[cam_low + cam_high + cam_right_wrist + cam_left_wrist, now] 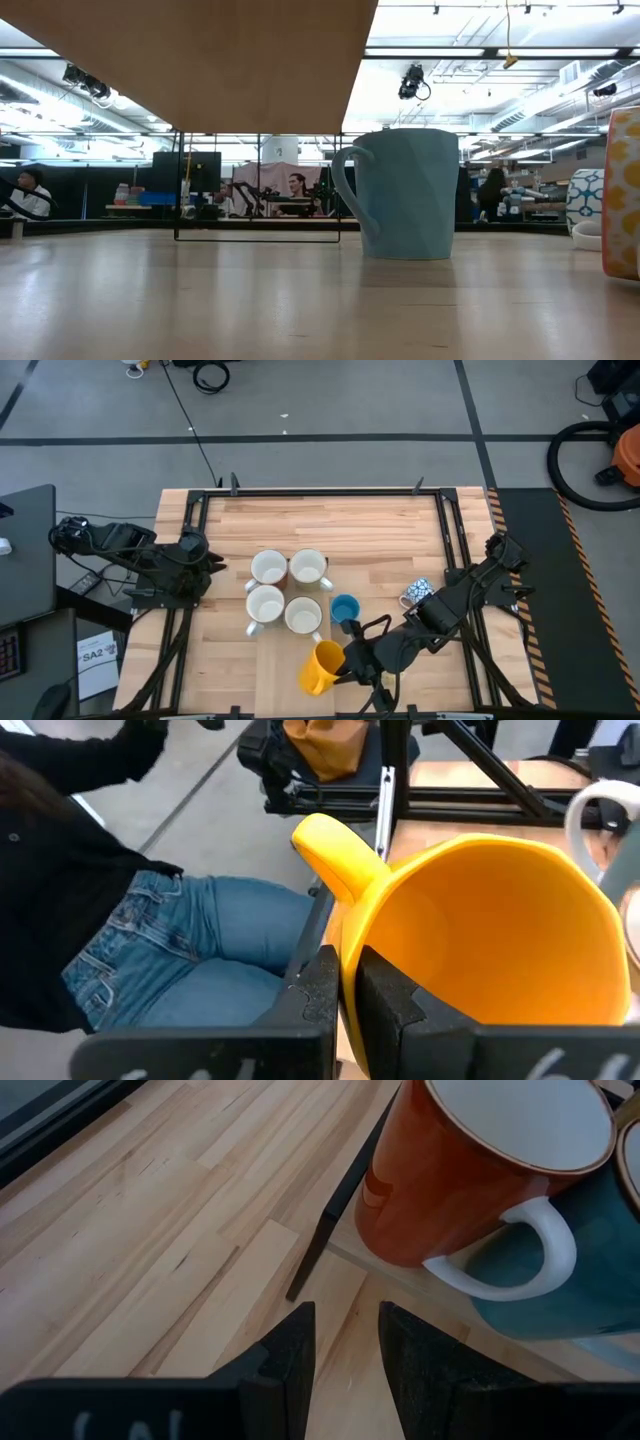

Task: Place coffee mugs
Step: Put the top yellow mug on the shelf aligned with the blue mug

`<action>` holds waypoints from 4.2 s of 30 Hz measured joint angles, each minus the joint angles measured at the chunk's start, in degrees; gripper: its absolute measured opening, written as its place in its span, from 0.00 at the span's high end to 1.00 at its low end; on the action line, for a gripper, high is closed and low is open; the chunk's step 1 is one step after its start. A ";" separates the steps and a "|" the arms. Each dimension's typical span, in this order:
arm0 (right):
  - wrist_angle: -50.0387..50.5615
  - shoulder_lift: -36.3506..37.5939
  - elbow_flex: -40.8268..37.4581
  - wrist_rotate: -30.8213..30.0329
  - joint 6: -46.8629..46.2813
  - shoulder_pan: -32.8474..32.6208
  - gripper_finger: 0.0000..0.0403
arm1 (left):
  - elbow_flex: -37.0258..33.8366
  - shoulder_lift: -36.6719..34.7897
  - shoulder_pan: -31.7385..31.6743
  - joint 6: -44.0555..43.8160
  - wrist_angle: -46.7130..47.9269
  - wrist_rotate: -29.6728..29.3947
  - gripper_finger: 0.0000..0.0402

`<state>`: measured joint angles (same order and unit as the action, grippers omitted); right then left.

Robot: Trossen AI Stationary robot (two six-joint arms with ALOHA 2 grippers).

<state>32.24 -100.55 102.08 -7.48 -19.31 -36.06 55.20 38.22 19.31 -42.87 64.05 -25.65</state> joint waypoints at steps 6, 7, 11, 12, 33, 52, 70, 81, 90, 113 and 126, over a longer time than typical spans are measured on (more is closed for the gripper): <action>6.15 0.02 0.00 -3.47 -2.33 0.03 0.93 | 0.00 0.01 0.01 0.00 0.00 0.00 0.70; 6.89 0.02 0.02 -4.21 -2.62 0.00 0.93 | 0.00 0.02 0.02 0.00 0.00 0.00 0.70; 10.12 0.02 0.02 -6.13 -3.58 0.05 0.93 | 0.00 0.00 0.00 0.00 0.00 0.00 0.70; 10.63 0.02 0.02 -6.46 -3.65 0.07 0.93 | 0.00 0.00 0.01 0.00 0.00 0.00 0.70; 15.56 0.02 0.02 -8.93 -6.65 0.35 0.93 | 0.00 0.01 0.00 -0.01 0.00 0.00 0.70; 8.25 -1.55 0.04 -3.15 -2.58 0.62 0.93 | 0.00 0.02 0.01 -0.02 0.00 0.01 0.70; 5.50 -4.61 0.04 -1.87 4.36 1.29 0.93 | 0.00 0.02 0.00 -0.01 -0.02 0.00 0.70; 4.86 -5.35 0.03 -1.62 8.40 1.38 0.92 | 0.00 0.02 0.02 0.00 -0.02 0.02 0.70; 4.52 -5.35 0.04 -1.98 9.02 1.42 0.92 | 0.00 0.00 0.01 -0.01 0.00 0.00 0.70; 3.93 -5.29 0.03 -3.37 11.74 1.40 0.92 | 0.00 0.02 0.02 0.00 -0.02 0.00 0.70; 9.33 -5.20 0.02 -2.91 16.47 1.67 0.92 | 0.00 0.01 0.00 -0.01 -0.01 0.02 0.70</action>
<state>41.57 -105.75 102.11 -10.39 -2.83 -34.39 55.20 38.23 19.31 -42.88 64.04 -25.63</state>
